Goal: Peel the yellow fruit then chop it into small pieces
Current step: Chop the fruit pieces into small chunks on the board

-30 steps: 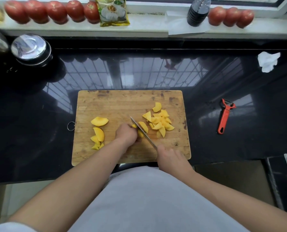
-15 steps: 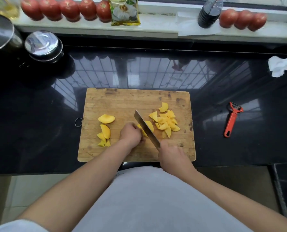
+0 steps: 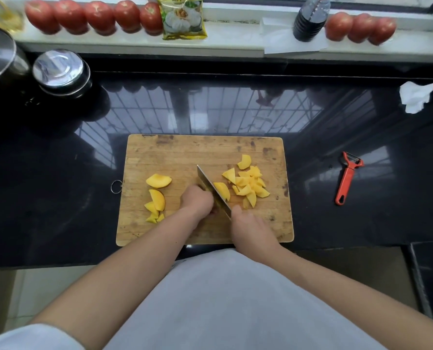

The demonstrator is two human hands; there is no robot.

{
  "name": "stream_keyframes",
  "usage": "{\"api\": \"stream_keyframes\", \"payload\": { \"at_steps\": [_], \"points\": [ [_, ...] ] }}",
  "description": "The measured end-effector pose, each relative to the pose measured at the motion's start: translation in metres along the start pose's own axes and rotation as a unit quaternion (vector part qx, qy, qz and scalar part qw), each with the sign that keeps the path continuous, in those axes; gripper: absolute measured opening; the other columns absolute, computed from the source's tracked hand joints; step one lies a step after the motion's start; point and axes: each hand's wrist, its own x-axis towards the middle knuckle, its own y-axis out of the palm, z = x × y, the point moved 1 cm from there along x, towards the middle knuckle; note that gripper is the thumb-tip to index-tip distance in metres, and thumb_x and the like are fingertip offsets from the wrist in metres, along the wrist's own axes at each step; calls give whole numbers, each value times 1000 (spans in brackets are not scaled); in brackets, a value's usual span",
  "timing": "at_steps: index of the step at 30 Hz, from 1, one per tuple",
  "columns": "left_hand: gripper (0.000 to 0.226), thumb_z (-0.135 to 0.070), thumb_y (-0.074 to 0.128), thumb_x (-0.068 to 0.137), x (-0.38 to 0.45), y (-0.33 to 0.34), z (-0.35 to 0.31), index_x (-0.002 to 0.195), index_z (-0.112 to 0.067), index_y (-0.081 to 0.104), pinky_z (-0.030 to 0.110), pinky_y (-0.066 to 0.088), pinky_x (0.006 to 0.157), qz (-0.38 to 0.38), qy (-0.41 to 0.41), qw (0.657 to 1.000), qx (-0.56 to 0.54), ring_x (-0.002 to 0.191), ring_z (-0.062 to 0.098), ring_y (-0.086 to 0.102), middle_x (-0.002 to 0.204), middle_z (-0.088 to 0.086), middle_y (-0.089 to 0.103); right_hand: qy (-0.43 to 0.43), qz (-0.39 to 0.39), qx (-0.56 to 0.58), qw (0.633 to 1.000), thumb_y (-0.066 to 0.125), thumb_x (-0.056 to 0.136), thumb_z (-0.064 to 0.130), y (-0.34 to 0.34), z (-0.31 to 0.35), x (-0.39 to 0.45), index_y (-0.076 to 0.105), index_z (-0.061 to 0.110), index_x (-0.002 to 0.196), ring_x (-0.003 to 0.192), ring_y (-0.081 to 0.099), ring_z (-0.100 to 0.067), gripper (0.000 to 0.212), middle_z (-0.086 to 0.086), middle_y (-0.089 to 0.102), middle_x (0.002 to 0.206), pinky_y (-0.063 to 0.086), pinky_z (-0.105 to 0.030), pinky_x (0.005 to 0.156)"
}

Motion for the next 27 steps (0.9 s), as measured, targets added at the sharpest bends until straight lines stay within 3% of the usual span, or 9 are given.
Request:
{"api": "stream_keyframes", "payload": {
  "at_steps": [3, 6, 12, 15, 20, 27],
  "points": [
    [15, -10, 51, 100, -3, 0, -2, 100, -9, 66, 46, 66, 63, -8, 22, 999, 25, 74, 33, 76, 94, 18, 73, -12, -56, 21, 998, 45, 102, 7, -6, 13, 16, 42, 19, 100, 77, 59, -26, 13, -4, 60, 86, 55, -44, 67],
    [13, -12, 49, 100, -4, -3, 2, 96, -15, 61, 50, 66, 69, 5, 28, 999, 15, 78, 34, 77, 94, 19, 74, -2, -77, 37, 996, 42, 103, 9, -9, 8, 16, 41, 22, 97, 73, 58, -26, 14, -2, 61, 84, 56, -46, 65],
    [16, -8, 44, 104, -1, -12, 21, 103, -7, 60, 48, 66, 72, -7, 16, 1000, -15, 72, 31, 78, 85, 19, 75, 2, -25, 33, 999, 42, 106, 16, -1, -9, -12, 40, 23, 97, 75, 60, -22, 11, 1, 57, 81, 58, -44, 69],
    [20, -15, 46, 108, -2, -13, 15, 93, -14, 58, 43, 66, 69, -5, 13, 1000, -3, 72, 30, 78, 86, 19, 75, -8, -9, 23, 1000, 40, 105, 15, -2, -7, -11, 41, 22, 99, 77, 57, -21, 10, 1, 56, 82, 56, -41, 69],
    [30, -16, 47, 109, -4, -14, 7, 80, -23, 45, 46, 66, 71, -4, 10, 1000, 24, 79, 34, 78, 90, 22, 75, -7, 12, 1, 1000, 40, 103, 13, -3, -3, -10, 43, 21, 103, 79, 59, -23, 8, -2, 59, 87, 56, -43, 71],
    [23, -14, 50, 107, -1, -15, 5, 87, -8, 60, 39, 65, 58, -13, 0, 999, 46, 69, 31, 77, 81, 19, 75, -6, 16, 8, 1000, 38, 104, 11, -3, -6, -9, 42, 20, 101, 76, 60, -23, 9, 1, 55, 79, 51, -38, 62]
  ]
}}
